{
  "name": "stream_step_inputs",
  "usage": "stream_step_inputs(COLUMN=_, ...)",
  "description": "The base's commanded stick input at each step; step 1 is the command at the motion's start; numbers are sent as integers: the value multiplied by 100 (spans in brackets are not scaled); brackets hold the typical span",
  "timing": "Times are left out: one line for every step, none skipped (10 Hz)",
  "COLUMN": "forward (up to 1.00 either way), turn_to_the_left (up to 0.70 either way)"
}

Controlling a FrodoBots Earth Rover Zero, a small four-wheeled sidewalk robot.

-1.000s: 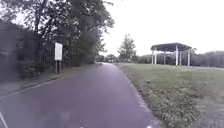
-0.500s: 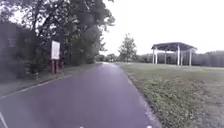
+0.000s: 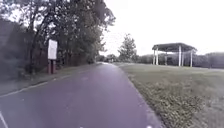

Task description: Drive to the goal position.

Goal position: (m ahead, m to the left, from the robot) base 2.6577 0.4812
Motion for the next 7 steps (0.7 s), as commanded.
stream_step_inputs(forward=70, turn_to_the_left=-2)
stream_step_inputs(forward=70, turn_to_the_left=-2)
stream_step_inputs(forward=70, turn_to_the_left=-2)
stream_step_inputs(forward=70, turn_to_the_left=-2)
stream_step_inputs(forward=70, turn_to_the_left=-2)
stream_step_inputs(forward=70, turn_to_the_left=-2)
stream_step_inputs(forward=70, turn_to_the_left=-2)
